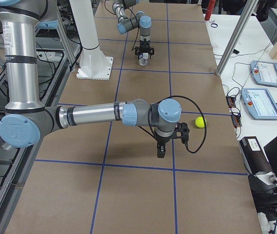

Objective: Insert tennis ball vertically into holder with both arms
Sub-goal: 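Move the left gripper down over the lying clear Wilson tube, then close the left gripper on the tube's open end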

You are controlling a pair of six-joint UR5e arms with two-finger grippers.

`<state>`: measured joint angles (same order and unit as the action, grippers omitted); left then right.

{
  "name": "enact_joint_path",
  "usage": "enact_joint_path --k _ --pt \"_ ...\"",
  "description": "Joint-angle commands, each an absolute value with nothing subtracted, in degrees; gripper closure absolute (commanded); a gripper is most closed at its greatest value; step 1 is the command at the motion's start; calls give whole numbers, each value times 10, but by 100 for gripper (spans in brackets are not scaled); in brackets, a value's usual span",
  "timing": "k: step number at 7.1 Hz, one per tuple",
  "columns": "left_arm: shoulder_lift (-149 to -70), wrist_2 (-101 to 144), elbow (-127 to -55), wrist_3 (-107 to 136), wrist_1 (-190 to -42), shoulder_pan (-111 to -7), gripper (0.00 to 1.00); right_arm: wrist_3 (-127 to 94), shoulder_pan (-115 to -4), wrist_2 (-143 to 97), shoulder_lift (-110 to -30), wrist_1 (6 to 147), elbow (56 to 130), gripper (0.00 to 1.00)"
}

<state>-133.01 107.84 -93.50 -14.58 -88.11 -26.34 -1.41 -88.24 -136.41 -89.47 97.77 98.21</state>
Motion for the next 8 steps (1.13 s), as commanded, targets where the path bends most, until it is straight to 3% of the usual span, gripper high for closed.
enact_joint_path --k 1,8 --pt "-1325 1078 -934 -146 -882 -263 1 -14 -882 -1364 -895 977 981 1" --pt "-1326 1078 -924 -145 -881 -240 1 -11 -882 -1364 -897 977 976 1"
